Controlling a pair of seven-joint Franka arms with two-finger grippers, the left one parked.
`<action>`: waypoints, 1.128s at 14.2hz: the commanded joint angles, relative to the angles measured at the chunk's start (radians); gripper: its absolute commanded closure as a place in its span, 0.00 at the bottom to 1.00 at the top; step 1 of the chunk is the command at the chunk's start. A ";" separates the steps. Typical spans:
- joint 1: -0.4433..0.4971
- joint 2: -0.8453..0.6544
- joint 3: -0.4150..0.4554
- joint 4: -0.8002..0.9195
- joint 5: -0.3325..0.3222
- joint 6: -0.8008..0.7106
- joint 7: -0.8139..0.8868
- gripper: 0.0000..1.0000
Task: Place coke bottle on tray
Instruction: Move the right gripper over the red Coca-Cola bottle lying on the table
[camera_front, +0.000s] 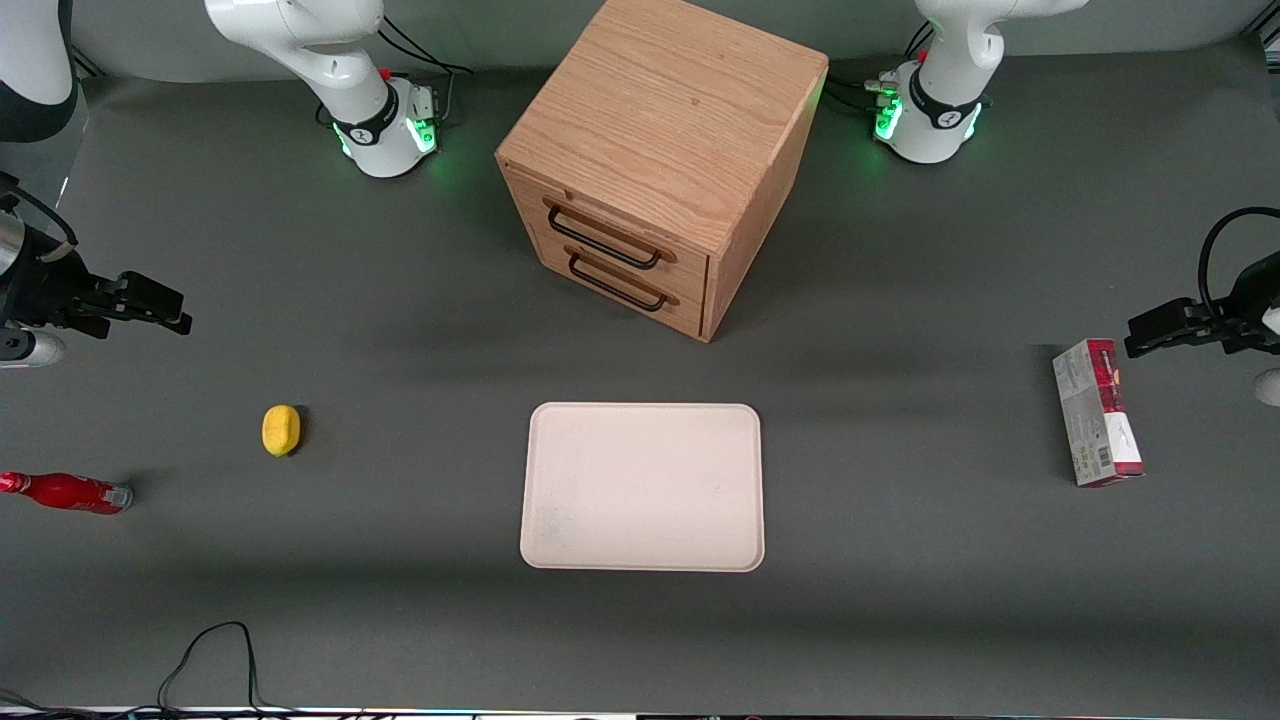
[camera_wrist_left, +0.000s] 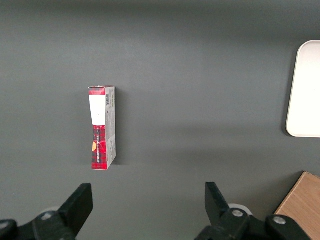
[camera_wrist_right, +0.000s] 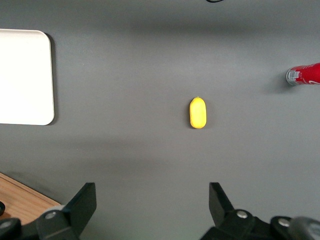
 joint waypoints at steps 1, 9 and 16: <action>0.010 -0.014 -0.003 -0.003 -0.019 -0.012 0.030 0.00; -0.051 0.060 -0.045 0.116 -0.022 -0.017 0.014 0.00; -0.345 0.517 -0.048 0.699 0.038 -0.129 -0.340 0.00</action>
